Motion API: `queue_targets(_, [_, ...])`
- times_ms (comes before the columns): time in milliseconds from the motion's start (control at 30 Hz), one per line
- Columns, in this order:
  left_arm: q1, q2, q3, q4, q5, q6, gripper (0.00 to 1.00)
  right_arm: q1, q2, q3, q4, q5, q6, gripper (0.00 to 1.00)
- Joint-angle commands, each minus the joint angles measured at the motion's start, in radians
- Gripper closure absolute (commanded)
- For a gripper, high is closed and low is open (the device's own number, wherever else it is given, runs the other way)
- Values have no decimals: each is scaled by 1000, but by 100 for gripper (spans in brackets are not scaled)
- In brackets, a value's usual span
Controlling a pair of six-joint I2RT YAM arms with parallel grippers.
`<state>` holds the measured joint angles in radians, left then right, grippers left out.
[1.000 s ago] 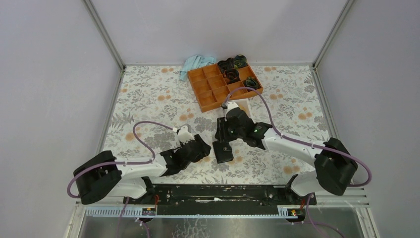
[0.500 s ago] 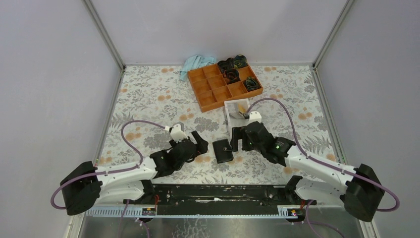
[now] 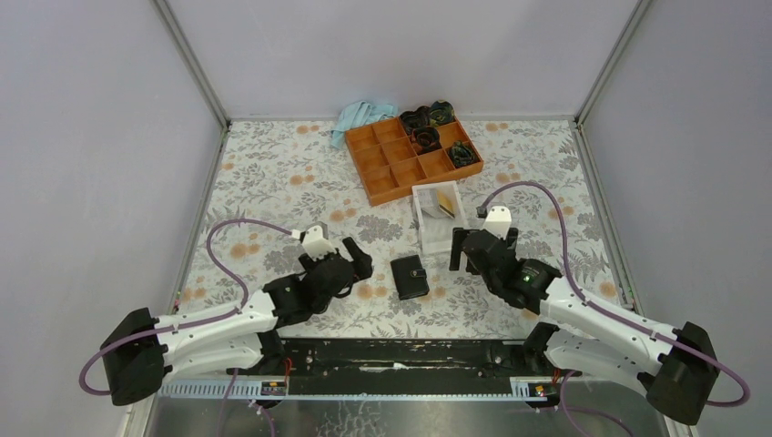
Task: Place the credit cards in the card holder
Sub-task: Reset both arms
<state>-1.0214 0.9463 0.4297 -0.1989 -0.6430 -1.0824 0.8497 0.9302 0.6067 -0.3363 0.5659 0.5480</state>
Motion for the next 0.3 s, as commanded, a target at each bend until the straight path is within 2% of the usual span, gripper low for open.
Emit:
queue_targets(0, [-6,-4,13,-36,-58,21,0,-1,-12,48,-107,169,76,1])
queue_targets(267, [-6,-16,14,-36,-79,34,0,-2,-109,40,-142,239,69,1])
